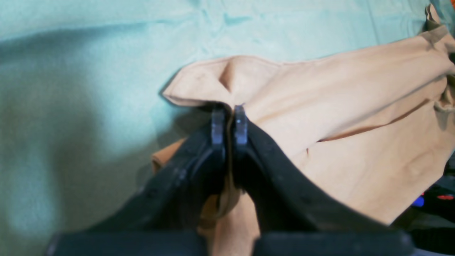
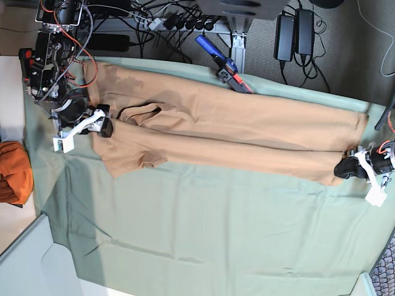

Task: Fold the T-shirt properly
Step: 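Fold the other shirt side lengthwise over the first fold with both grippers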

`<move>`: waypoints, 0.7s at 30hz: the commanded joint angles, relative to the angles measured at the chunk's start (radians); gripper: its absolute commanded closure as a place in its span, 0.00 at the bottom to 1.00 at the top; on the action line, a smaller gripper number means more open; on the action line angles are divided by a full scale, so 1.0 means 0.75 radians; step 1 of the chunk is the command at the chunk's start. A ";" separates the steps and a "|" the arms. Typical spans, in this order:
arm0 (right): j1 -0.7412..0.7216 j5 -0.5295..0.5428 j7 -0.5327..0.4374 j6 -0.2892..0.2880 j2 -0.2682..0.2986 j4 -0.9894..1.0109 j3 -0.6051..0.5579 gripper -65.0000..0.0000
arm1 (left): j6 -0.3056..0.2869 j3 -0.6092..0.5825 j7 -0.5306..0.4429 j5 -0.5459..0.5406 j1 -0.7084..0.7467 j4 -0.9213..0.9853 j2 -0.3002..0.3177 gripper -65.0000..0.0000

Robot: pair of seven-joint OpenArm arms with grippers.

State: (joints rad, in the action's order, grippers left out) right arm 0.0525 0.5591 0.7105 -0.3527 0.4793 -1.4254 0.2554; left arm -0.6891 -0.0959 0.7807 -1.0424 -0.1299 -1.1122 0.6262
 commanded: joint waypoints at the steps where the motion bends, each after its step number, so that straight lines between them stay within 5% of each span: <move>1: -0.014 -0.007 -0.014 -0.128 0.023 -0.021 0.017 0.31 | -0.012 0.015 -0.023 -0.015 -0.025 -0.019 0.029 1.00; 9: -0.034 0.039 -0.019 -0.124 0.001 -0.121 0.167 0.31 | -0.012 0.015 -0.023 -0.012 -0.025 -0.019 0.029 1.00; 21: -0.355 -0.058 -0.111 -0.130 -0.054 0.150 0.061 0.31 | -0.012 0.015 -0.017 -0.016 -0.025 -0.020 0.030 1.00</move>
State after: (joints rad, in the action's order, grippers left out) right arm -0.1959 0.5087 0.6491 -0.3534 0.4236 -1.2961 0.2947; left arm -0.6891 -0.0956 0.7822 -1.0412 -0.1303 -1.1126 0.6266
